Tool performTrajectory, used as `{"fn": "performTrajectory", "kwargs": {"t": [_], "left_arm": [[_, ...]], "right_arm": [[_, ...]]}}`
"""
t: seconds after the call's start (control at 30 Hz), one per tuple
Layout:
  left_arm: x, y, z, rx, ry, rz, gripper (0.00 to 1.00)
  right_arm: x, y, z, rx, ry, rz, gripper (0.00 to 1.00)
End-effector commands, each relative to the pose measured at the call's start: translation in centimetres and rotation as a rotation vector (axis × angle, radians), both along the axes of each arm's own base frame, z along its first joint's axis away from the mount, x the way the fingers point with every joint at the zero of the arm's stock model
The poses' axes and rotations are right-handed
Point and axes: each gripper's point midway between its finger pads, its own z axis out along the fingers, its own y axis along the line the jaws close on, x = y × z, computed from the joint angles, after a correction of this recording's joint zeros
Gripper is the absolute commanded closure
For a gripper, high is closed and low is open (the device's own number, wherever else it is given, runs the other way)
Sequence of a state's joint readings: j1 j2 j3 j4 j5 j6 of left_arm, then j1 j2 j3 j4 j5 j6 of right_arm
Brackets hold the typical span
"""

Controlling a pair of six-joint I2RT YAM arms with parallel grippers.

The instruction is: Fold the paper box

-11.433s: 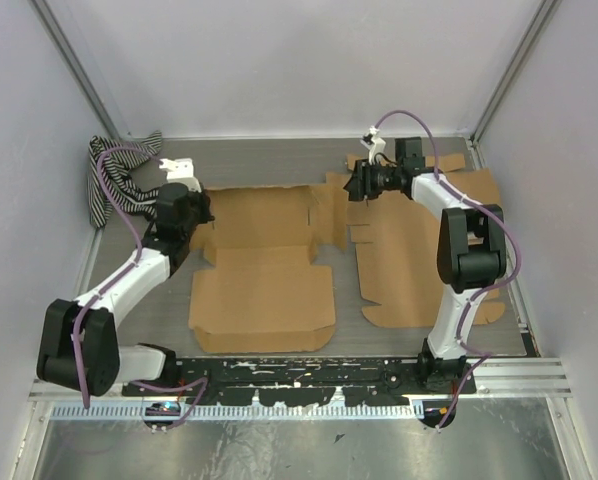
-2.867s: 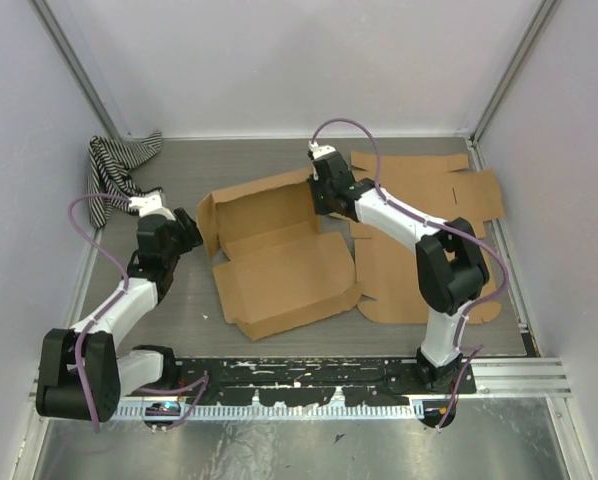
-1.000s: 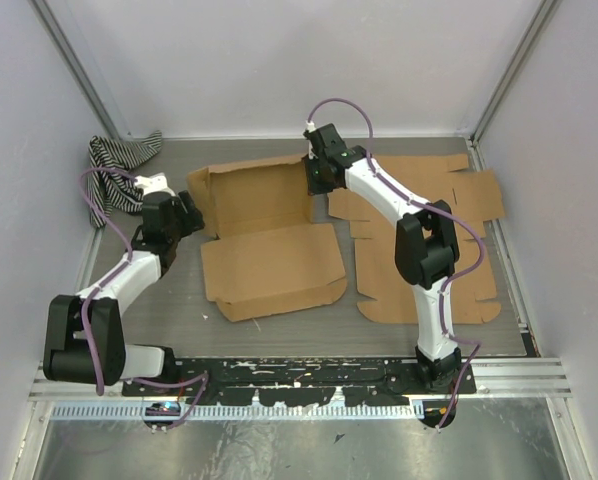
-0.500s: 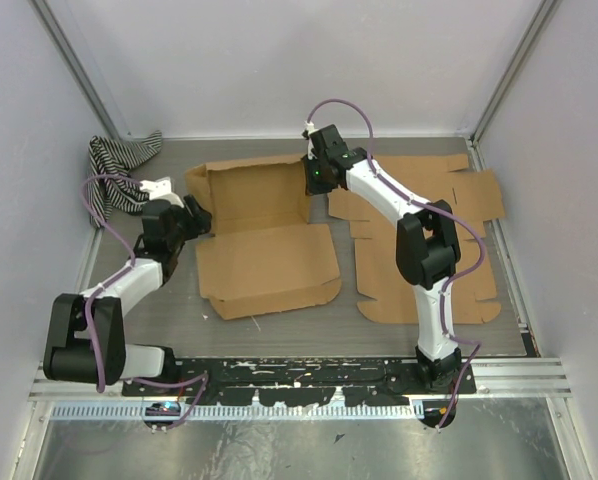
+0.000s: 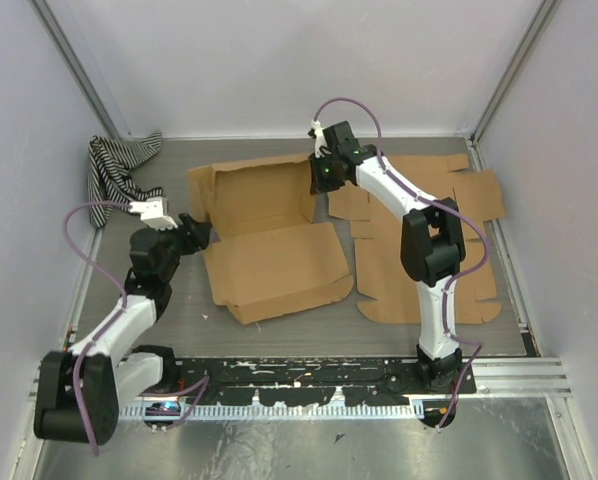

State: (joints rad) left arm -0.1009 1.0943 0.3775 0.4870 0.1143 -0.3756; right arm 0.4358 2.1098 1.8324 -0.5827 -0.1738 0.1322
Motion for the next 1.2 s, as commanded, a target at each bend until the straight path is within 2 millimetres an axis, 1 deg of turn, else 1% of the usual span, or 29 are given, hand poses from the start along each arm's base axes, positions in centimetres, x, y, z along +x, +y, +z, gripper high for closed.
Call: {"fn": "performTrajectory", "kwargs": {"t": [0.0,0.13,0.23,0.33,0.4,0.47,0.57,0.67,0.83,0.93,1.0,1.17], "left_arm": [[-1.3,1.1,3.5,0.009,-0.145,0.046,0.31],[-2.2,1.6,6.5,-0.016,-0.236,0.078,0.3],[-2.2,1.4,8.3,-0.029,-0.264,0.066,0.3],[-1.5,0.6,9.2,-0.044,-0.263,0.025,0.3],[-1.0,-0.4,9.5,-0.061,-0.252,-0.028,0.31],[-0.6,-1.2,10.4,-0.086,-0.263,-0.068,0.3],[-0.1,-1.7,11.5,-0.115,-0.283,-0.104,0.3],[0.6,-1.9,11.8,-0.13,-0.27,-0.132,0.31],[1.6,-1.4,12.0,-0.177,-0.271,-0.138,0.31],[1.8,-2.1,12.2,-0.221,-0.269,-0.187,0.32],[1.7,-2.8,12.0,-0.243,-0.261,-0.23,0.33],[1.3,-3.7,11.9,-0.284,-0.254,-0.284,0.35]], "right_arm": [[0.1,-0.6,1.3,0.098,0.012,0.107,0.97],[1.3,-1.8,1.0,0.179,0.03,0.115,0.97],[1.3,-1.9,1.1,0.209,0.035,0.135,0.97],[1.0,-1.6,1.4,0.235,0.042,0.153,0.97],[0.8,-1.5,1.3,0.243,0.049,0.16,0.97],[0.6,-1.4,1.3,0.25,0.052,0.165,0.97],[0.2,-1.3,1.1,0.26,0.061,0.176,0.97],[0.0,-1.2,1.3,0.269,0.061,0.183,0.96],[-0.1,-1.1,1.3,0.272,0.064,0.187,0.96],[0.0,-1.1,1.2,0.272,0.066,0.182,0.96],[0.0,-1.1,1.2,0.274,0.069,0.179,0.96],[0.0,-1.2,0.9,0.274,0.078,0.169,0.96]]}}
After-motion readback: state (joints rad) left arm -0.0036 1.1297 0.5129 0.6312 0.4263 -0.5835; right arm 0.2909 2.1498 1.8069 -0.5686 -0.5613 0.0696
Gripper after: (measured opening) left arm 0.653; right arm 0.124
